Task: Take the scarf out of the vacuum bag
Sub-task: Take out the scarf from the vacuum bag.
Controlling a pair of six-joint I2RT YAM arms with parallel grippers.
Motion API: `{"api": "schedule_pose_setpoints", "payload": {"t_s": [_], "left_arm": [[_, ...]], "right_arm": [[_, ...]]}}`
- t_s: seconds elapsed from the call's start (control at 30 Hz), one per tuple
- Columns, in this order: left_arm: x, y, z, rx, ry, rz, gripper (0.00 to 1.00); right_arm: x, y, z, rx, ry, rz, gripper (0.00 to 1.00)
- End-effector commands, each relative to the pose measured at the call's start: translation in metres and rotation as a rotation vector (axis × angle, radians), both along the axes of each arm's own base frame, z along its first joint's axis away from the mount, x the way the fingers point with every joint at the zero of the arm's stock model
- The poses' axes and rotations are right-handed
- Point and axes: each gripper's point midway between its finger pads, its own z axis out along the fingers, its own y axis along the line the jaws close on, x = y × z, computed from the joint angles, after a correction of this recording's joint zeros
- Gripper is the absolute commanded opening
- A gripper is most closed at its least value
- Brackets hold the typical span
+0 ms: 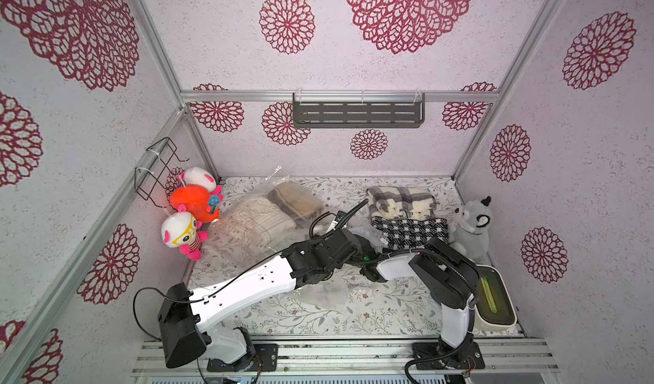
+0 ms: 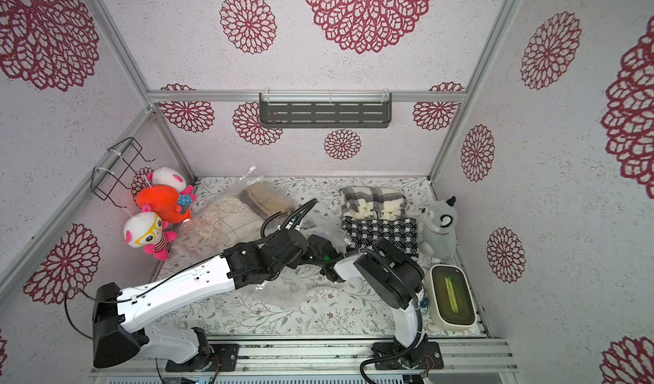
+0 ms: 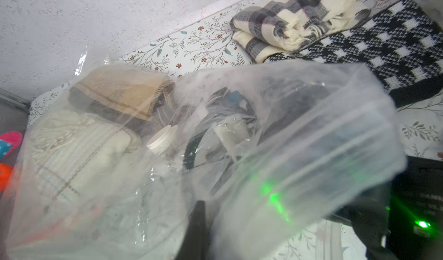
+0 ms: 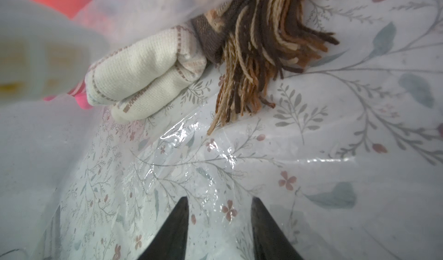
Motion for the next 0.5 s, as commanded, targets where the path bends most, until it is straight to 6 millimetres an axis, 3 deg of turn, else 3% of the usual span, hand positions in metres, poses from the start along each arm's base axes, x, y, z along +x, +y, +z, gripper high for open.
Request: {"api": "schedule_pose_setpoints", "payload": {"t_s": [0.0,0.17,0.3,0.47], "left_arm": [[0.009,-0.001,0.025,-0.054,-0.053,0.013,0.0],[-0.012,-0.015,0.064,-0.122,-0.12,-0.033,0.0],[-0.029,-0.011,0.093,-0.126,-0.183,-0.03,0.0],[-0.035,-0.014,0.099,-0.154,-0.18,-0.059,0.0]], "right_arm": [[0.001,0.005,0.014,0.046,-0.046,0.012,0.44],[0.015,-0.006,0.011,0.016,-0.049,-0.085,0.49],[0.032,-0.01,0.009,0.048,-0.004,-0.129,0.5],[0.044,0.001,0.022,0.091,0.01,-0.149,0.54]]}}
